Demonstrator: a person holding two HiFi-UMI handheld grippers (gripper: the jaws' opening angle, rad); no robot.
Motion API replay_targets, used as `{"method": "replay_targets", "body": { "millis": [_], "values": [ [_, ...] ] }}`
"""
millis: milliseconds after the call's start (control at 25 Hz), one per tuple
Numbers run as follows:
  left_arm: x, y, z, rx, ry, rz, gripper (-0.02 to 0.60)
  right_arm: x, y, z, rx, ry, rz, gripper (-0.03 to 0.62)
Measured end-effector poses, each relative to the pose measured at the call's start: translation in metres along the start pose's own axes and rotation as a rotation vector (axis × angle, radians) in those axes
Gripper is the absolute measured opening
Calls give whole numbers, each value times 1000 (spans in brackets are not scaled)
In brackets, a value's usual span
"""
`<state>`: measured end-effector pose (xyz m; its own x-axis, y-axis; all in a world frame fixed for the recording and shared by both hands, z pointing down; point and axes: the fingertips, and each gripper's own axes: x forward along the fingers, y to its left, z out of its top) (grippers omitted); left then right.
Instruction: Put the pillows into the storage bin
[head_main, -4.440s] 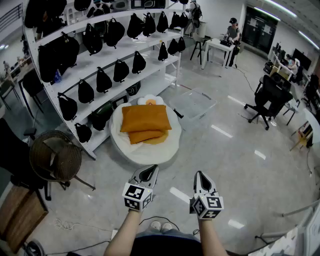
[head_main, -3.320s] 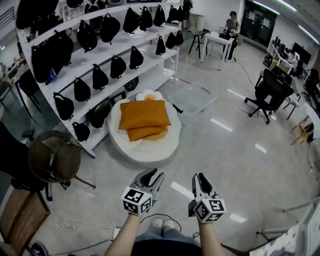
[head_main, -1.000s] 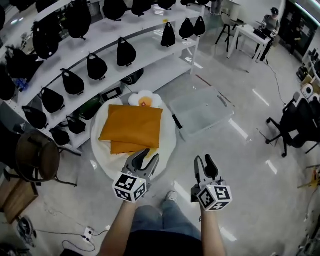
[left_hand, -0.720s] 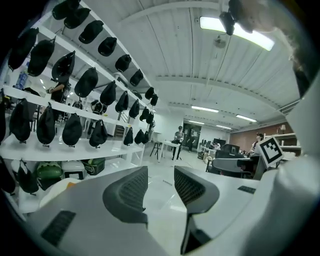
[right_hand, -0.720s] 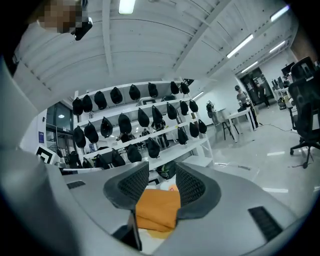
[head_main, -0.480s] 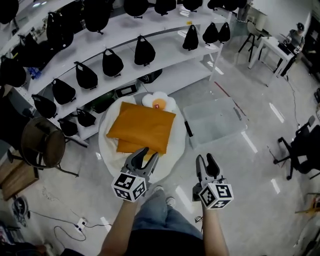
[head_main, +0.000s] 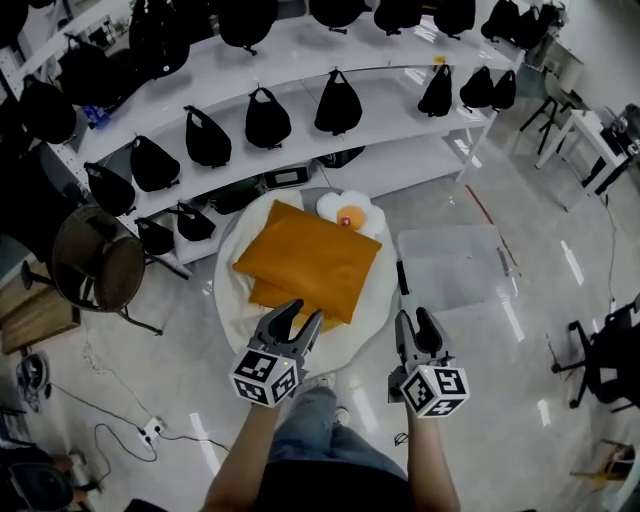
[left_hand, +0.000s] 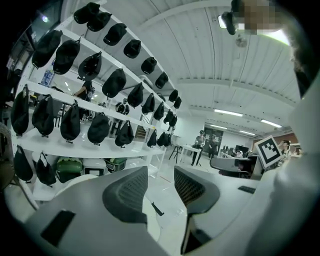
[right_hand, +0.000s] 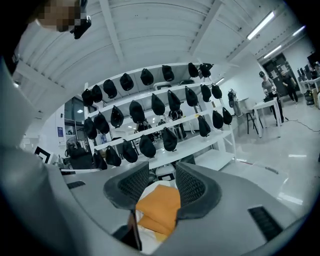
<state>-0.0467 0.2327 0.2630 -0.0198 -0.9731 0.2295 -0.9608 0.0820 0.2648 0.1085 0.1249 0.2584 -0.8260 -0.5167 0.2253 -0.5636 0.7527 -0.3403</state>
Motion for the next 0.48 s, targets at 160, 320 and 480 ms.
{"method": "replay_targets", "body": {
  "millis": [160,320,480],
  "values": [
    [17,50,14,-12,-16,54,161,57,10,4,-7,23,39,152],
    [33,93,35,-10,-30,96,161,106,15,17,-6,28,56,152],
    [41,124,49,0,-41,133,161,140,18,22,3,26,72,152]
  ]
}}
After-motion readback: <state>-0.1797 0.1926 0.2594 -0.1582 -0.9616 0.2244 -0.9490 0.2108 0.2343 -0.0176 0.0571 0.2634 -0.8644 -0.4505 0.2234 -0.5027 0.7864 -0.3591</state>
